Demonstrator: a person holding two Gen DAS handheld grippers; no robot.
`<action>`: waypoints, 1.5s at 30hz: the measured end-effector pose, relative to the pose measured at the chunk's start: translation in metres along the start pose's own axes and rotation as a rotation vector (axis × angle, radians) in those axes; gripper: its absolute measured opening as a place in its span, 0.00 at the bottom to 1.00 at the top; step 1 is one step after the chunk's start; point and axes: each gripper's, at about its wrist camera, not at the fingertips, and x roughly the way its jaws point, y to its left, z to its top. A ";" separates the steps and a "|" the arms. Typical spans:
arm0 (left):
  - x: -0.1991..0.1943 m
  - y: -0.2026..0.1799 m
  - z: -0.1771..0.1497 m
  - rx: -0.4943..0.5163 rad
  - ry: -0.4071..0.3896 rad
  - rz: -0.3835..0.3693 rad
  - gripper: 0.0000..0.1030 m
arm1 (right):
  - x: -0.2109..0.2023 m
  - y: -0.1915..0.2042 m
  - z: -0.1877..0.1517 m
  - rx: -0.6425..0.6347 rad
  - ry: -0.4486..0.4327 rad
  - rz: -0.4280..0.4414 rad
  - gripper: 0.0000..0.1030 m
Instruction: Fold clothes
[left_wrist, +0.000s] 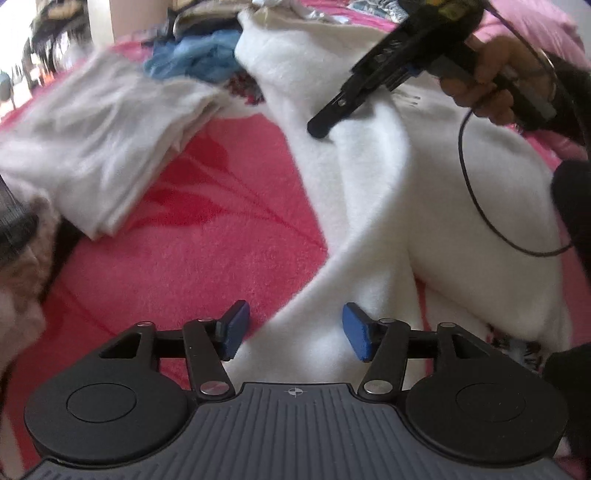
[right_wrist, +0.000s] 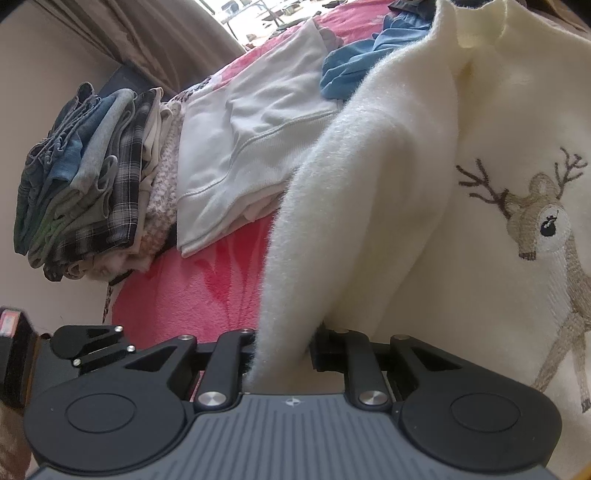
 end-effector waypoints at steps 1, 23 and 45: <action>0.002 0.005 -0.001 -0.017 0.006 -0.023 0.57 | 0.000 0.000 0.000 0.001 0.000 0.000 0.19; -0.045 0.009 -0.049 -0.630 -0.302 0.047 0.04 | -0.023 0.018 0.031 -0.014 -0.178 0.275 0.20; -0.082 0.084 -0.093 -0.984 -0.450 0.271 0.04 | 0.083 0.039 0.130 0.170 -0.042 0.249 0.66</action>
